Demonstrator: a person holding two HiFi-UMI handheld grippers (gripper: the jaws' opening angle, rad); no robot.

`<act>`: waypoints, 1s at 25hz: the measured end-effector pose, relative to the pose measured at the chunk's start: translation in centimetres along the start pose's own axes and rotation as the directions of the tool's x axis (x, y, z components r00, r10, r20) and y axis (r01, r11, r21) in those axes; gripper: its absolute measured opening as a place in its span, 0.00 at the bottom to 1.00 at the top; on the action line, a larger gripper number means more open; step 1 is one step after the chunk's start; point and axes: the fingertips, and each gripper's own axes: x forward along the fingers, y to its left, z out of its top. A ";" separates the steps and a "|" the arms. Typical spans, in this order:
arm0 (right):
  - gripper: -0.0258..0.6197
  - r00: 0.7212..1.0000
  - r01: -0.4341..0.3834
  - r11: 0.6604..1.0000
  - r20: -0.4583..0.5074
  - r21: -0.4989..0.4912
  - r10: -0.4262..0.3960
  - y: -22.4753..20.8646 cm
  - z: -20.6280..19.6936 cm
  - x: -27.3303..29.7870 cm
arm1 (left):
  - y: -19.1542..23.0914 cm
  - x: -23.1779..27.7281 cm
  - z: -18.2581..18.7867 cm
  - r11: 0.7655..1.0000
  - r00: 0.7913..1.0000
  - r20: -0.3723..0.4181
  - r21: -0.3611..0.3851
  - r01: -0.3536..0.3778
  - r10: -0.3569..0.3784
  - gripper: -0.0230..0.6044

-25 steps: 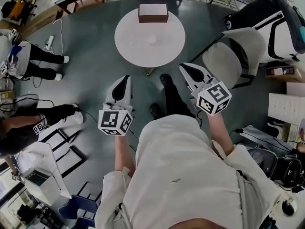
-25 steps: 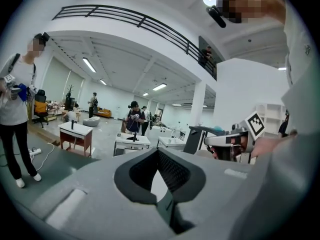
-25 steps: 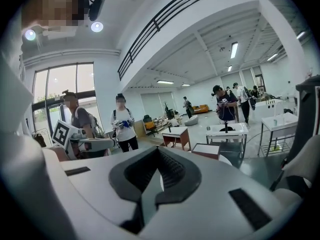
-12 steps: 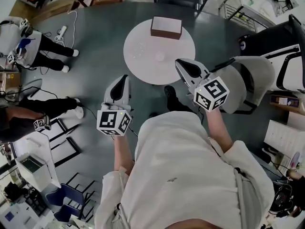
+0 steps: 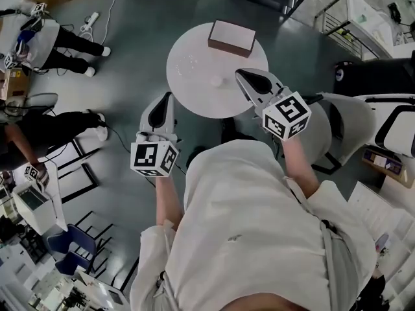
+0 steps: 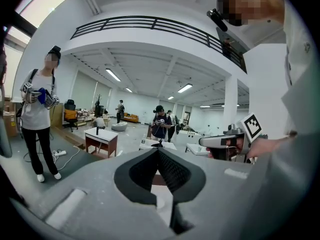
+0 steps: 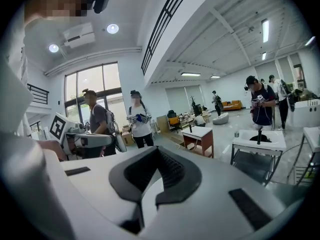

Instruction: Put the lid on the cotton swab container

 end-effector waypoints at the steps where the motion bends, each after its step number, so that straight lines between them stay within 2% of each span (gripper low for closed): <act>1: 0.05 1.000 -0.011 1.000 -0.008 -0.005 0.011 -0.4 -0.1 0.2 | -0.1 0.3 0.0 1.000 1.000 0.000 -0.002 -0.014 0.014 0.05; 7: 0.05 0.997 -0.062 0.998 -0.054 -0.005 0.061 -2.1 -1.5 1.5 | -0.7 1.2 -0.4 0.998 0.998 -0.013 -0.015 -0.060 0.060 0.05; 14: 0.05 0.985 -0.124 0.992 -0.122 0.013 0.125 -1.5 -3.5 3.8 | 0.3 0.8 -1.1 0.994 0.994 -0.027 -0.026 -0.107 0.106 0.05; 25: 0.05 0.962 -0.142 0.988 -0.242 -0.059 0.124 -1.4 -7.7 7.3 | 2.3 1.0 -1.8 0.993 0.993 -0.033 -0.041 -0.113 0.111 0.05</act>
